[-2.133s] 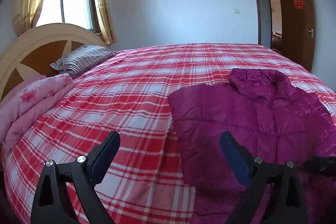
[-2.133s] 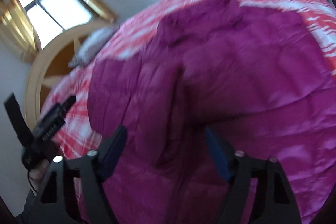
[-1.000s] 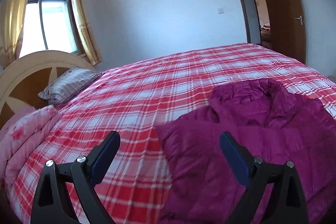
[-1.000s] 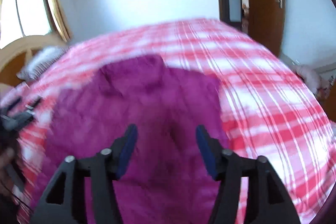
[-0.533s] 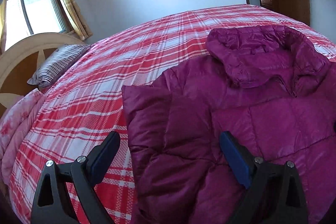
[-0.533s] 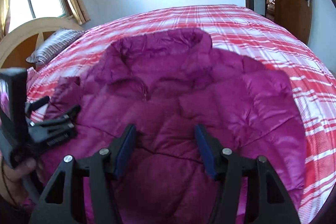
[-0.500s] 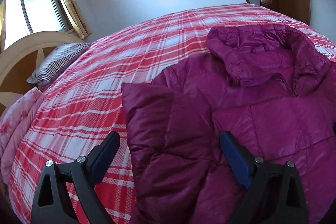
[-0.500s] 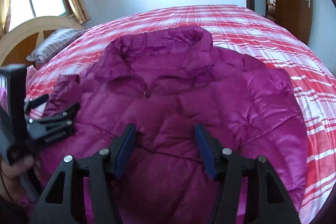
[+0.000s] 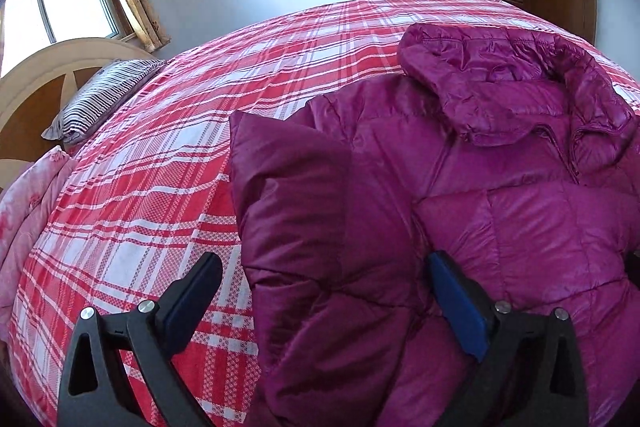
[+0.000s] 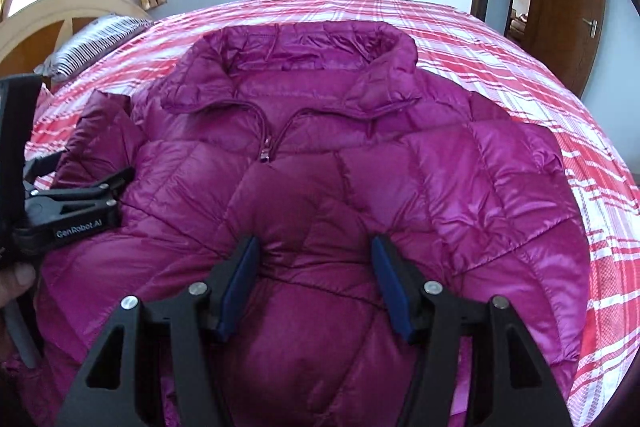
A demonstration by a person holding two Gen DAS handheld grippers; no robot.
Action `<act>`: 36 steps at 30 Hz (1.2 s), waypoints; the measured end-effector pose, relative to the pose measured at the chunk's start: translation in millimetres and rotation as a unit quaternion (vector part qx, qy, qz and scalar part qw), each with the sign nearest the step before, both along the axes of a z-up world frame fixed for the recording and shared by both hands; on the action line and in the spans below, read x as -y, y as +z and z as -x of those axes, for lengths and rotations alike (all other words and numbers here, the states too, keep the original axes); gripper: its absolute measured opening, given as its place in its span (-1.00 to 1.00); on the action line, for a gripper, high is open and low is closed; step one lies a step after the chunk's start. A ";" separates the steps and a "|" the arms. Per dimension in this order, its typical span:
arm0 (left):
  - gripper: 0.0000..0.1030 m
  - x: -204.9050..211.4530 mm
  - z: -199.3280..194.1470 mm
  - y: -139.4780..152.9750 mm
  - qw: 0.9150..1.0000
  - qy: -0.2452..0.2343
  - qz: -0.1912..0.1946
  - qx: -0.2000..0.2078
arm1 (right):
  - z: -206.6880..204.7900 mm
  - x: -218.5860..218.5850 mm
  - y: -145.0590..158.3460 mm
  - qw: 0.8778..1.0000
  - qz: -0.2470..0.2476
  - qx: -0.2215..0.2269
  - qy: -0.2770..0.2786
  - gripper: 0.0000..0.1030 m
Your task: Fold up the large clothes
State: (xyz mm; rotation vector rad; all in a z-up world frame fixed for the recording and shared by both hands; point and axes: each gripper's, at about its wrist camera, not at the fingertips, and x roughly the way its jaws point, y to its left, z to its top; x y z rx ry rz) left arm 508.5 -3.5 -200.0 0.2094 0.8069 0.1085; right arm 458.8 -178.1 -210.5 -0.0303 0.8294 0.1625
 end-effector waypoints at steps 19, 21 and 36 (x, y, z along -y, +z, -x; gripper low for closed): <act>0.98 46.0 40.6 30.7 0.996 -0.041 -0.060 0.043 | 2.5 -3.1 -2.6 1.000 0.009 0.010 -0.006 0.20; 0.98 42.9 38.3 18.1 0.997 -0.042 -0.053 0.027 | 2.9 -3.0 -2.4 1.000 0.007 0.011 -0.006 0.20; 0.98 33.6 31.1 4.5 0.999 -0.040 -0.018 0.007 | 2.6 -5.2 -3.2 1.000 0.018 0.012 -0.007 0.20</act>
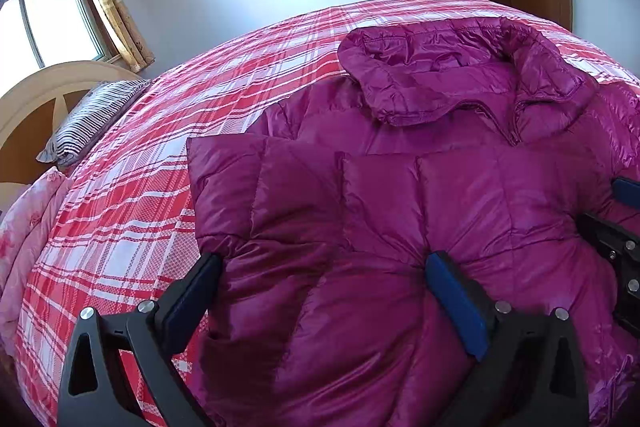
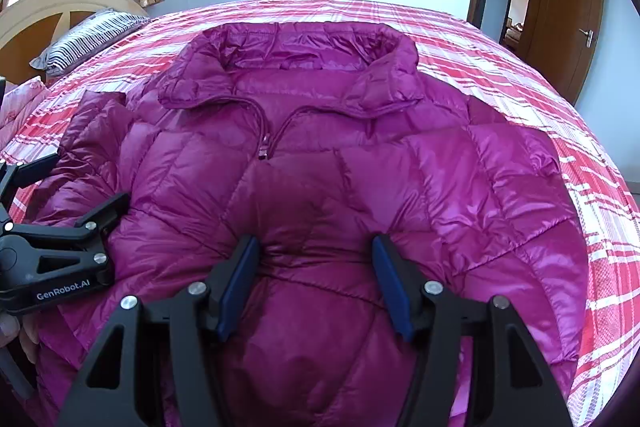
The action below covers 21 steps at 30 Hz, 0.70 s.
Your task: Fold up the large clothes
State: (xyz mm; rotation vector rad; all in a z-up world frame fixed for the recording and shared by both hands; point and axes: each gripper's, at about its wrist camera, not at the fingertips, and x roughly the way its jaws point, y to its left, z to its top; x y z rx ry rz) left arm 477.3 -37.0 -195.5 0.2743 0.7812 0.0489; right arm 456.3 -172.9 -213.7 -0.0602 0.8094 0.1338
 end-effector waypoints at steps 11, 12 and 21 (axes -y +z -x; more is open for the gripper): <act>0.98 -2.7 -0.5 -1.3 1.000 0.001 0.008 0.003 | 3.0 20.8 32.7 0.996 -0.078 0.008 -0.031 0.07; 0.98 -2.7 -0.5 -1.4 1.000 0.001 0.009 0.003 | 4.9 22.6 39.2 0.996 -0.086 0.021 -0.031 0.06; 0.98 -2.1 -0.8 -1.7 1.000 0.001 0.010 0.003 | -10.6 10.0 9.9 0.998 -0.052 -0.012 -0.016 -0.07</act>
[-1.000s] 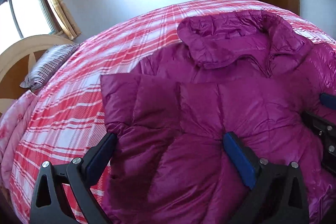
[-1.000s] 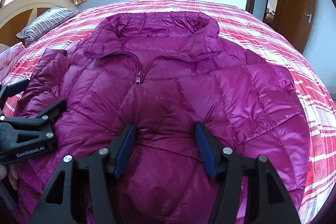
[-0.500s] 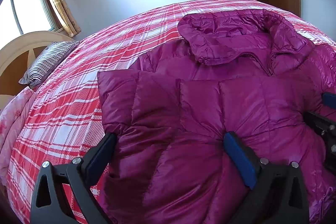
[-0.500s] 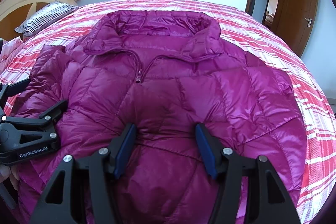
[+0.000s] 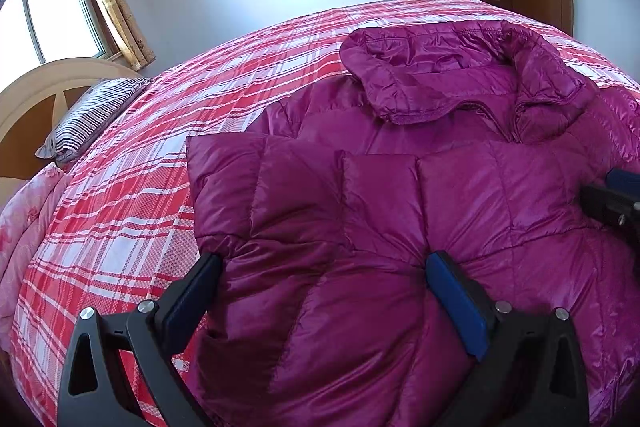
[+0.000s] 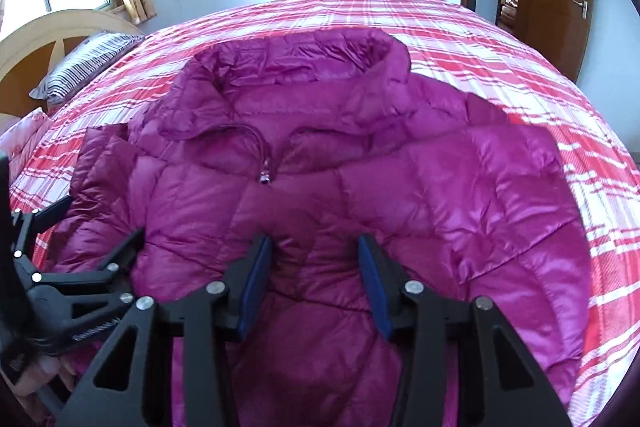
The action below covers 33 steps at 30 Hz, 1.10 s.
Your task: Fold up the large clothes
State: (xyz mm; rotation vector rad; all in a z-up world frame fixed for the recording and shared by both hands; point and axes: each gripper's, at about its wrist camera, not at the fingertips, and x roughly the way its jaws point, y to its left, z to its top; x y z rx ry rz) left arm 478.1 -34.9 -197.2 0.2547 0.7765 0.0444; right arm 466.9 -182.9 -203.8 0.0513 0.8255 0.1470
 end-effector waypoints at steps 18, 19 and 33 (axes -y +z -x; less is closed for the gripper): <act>0.98 0.0 -0.6 -0.2 1.000 0.000 0.003 -0.001 | 3.4 -18.7 -9.1 0.997 0.071 0.010 -0.002 -0.05; 0.98 -0.3 -0.7 0.0 1.000 0.000 0.004 -0.001 | 3.3 -18.7 -9.0 0.997 0.071 0.010 -0.002 -0.05; 0.98 -25.3 3.1 80.5 0.995 -0.015 0.025 0.093 | 3.6 -20.1 -9.9 0.997 0.073 0.017 -0.003 -0.04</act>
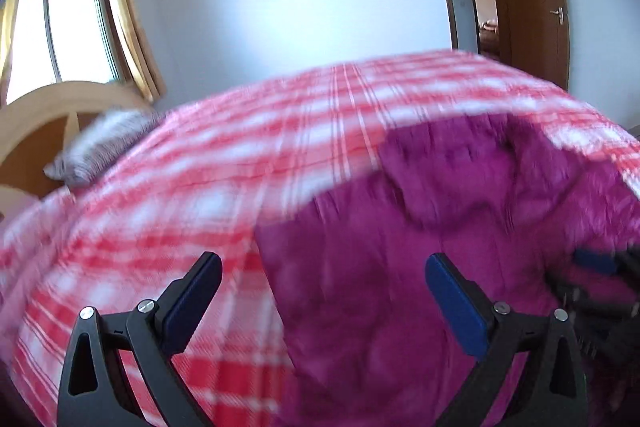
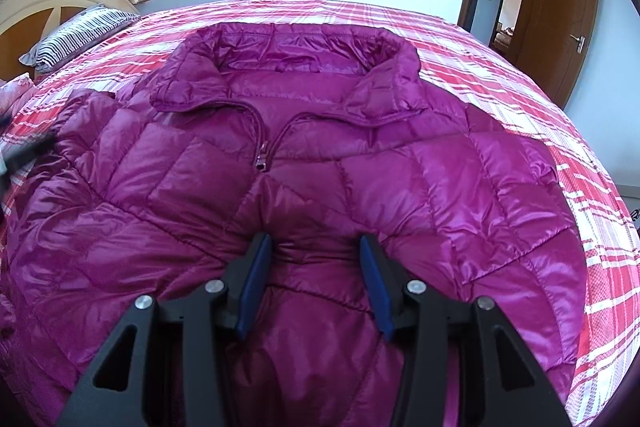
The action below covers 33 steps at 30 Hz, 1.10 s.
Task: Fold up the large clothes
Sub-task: 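Grasp the jacket side edge with the left tool while right tool holds the front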
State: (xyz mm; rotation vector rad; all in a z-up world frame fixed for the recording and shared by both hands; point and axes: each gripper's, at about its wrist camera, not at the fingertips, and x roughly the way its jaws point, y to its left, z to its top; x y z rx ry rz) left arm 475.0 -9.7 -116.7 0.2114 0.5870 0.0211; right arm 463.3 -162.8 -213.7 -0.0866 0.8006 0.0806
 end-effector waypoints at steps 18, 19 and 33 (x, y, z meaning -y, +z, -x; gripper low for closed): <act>0.98 68.7 -170.0 -14.5 0.994 -0.061 -0.052 -0.075 | -0.7 0.8 0.6 1.000 -0.003 0.003 -0.001 -0.04; 0.98 72.2 -174.8 -16.6 0.993 -0.067 -0.056 -0.078 | -1.2 0.7 0.6 1.000 -0.003 0.003 -0.001 -0.04; 0.97 89.3 -186.5 -22.7 0.986 -0.110 -0.100 -0.074 | -1.8 1.2 1.2 1.000 -0.006 0.005 -0.002 -0.04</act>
